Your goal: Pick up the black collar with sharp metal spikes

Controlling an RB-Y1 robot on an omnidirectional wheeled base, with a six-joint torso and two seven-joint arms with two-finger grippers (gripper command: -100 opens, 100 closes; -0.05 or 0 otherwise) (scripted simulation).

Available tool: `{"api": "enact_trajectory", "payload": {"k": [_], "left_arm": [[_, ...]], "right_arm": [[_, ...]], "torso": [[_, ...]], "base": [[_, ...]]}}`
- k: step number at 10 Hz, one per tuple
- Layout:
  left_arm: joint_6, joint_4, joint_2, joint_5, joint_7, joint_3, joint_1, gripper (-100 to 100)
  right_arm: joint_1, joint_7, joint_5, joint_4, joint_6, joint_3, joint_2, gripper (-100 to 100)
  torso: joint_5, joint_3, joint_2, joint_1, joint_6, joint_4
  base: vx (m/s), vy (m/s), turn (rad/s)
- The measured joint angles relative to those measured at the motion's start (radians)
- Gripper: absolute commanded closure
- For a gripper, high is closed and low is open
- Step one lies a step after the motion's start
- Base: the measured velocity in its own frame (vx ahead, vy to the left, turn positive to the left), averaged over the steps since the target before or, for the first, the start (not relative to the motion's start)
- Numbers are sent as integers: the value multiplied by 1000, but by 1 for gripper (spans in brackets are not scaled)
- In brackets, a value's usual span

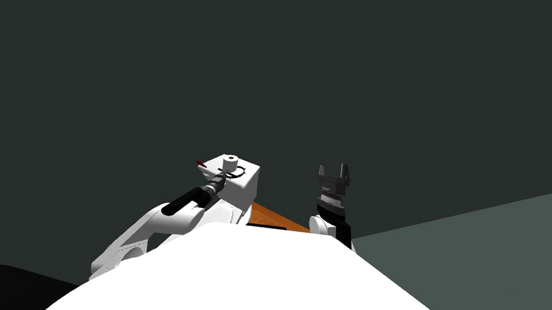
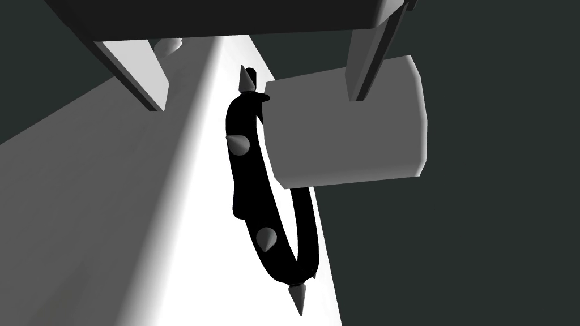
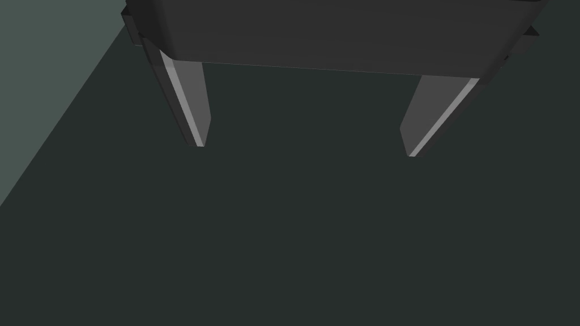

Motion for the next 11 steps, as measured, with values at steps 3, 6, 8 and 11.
{"api": "enact_trajectory", "payload": {"k": [3,6,8,11], "left_arm": [[0,0,0,0,0,0,0,-100],[3,1,0,3,4,7,0,-100],[3,2,0,3,5,8,0,-100],[3,2,0,4,6,9,0,-100]], "right_arm": [[0,0,0,0,0,0,0,0],[0,0,0,0,0,0,0,0],[0,0,0,0,0,0,0,0],[0,0,0,0,0,0,0,0]], "torso": [[0,0,0,0,0,0],[0,0,1,1,0,0],[0,0,1,1,0,0],[0,0,0,0,0,0]], "base": [[0,0,0],[-8,8,-26],[-3,3,-10],[1,-1,3]]}}
